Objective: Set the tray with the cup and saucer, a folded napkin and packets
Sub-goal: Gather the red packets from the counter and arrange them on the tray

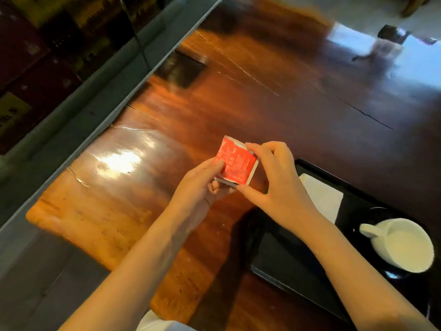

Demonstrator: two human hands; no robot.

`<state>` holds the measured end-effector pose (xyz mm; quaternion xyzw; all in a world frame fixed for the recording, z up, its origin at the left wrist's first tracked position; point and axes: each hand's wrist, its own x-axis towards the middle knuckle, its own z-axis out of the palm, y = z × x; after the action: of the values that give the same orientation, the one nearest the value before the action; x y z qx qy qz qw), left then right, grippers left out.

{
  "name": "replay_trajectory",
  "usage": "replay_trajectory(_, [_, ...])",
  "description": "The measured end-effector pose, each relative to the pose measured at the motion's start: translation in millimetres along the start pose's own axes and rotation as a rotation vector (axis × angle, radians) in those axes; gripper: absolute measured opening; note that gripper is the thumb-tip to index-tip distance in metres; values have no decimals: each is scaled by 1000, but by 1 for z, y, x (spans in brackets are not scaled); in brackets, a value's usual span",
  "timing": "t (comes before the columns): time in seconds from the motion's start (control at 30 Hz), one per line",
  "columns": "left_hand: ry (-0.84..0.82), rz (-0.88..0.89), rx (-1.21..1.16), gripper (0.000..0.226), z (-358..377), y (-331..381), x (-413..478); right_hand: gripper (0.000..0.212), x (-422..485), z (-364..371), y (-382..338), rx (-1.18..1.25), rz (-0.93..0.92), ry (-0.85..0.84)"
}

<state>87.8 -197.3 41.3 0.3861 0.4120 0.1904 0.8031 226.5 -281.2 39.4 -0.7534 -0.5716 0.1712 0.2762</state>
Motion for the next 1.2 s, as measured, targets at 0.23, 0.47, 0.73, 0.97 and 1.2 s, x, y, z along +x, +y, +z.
replay_trajectory(0.23, [-133, 4, 170, 20, 58, -29, -26, 72, -69, -44, 15, 109, 164, -14])
replay_trajectory(0.47, [-273, 406, 648, 20, 110, -85, -46, 65, -143, -71, 43, 1052, 963, -20])
replay_trajectory(0.73, [-472, 586, 936, 24, 137, -136, -50, 28, -210, -75, 91, 1401, 884, 41])
replay_trajectory(0.97, [-448, -16, 504, 58, 147, -168, -65, 47, -234, -52, 113, 1022, 948, 220])
replay_trajectory(1.2, [-330, -56, 534, 59, 145, -204, -55, 42, -245, -23, 135, 950, 964, 223])
